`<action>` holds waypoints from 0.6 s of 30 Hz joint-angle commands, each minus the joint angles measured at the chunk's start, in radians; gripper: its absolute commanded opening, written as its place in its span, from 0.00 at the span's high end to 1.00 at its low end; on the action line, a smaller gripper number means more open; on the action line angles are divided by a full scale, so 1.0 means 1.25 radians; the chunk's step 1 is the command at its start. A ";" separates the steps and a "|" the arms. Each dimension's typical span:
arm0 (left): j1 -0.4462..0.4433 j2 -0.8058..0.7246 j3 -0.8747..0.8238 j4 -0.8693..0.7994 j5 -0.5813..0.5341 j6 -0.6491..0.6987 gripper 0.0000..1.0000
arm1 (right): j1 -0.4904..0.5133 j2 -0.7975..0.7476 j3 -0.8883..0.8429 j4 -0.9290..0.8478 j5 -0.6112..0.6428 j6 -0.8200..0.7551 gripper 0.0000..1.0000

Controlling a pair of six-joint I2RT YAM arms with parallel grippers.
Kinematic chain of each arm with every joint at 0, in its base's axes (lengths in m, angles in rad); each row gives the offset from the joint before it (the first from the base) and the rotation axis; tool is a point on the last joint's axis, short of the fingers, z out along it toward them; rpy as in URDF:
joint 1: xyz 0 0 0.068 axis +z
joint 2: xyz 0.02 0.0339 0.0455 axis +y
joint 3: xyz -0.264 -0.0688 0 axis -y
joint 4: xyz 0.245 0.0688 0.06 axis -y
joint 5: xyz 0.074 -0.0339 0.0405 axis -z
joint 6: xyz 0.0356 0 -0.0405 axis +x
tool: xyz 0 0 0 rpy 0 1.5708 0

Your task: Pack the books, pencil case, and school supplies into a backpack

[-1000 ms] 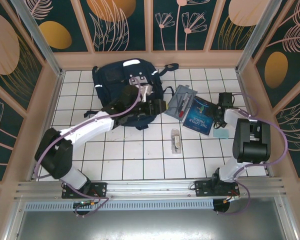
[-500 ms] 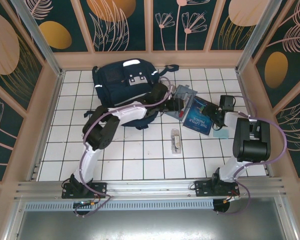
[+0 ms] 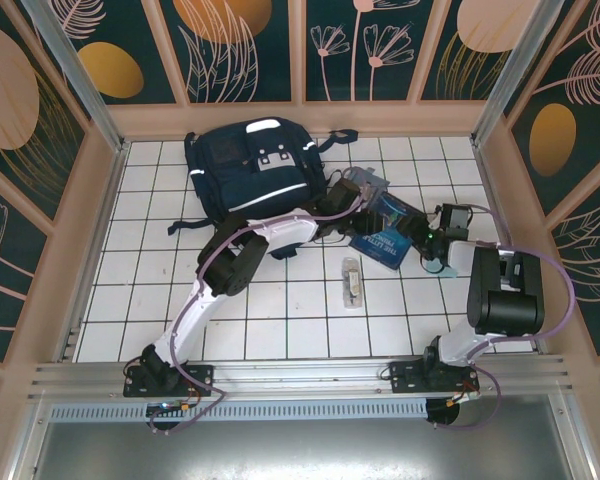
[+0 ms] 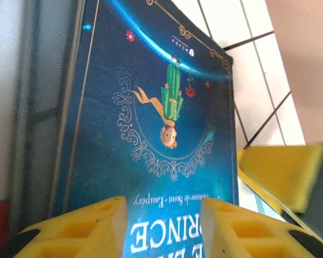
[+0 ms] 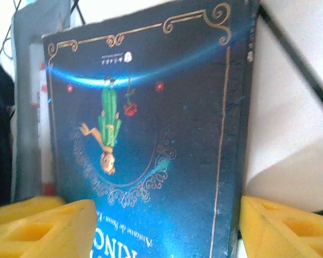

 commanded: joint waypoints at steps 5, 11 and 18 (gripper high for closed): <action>-0.014 0.070 0.001 -0.059 0.015 -0.006 0.62 | 0.013 -0.073 -0.056 0.071 -0.114 0.051 0.33; -0.014 0.083 -0.009 -0.041 0.031 -0.026 0.62 | 0.015 -0.015 -0.075 0.121 -0.129 0.069 0.46; -0.013 0.039 -0.040 -0.010 0.051 -0.048 0.43 | 0.015 -0.079 -0.049 0.062 -0.096 0.053 1.00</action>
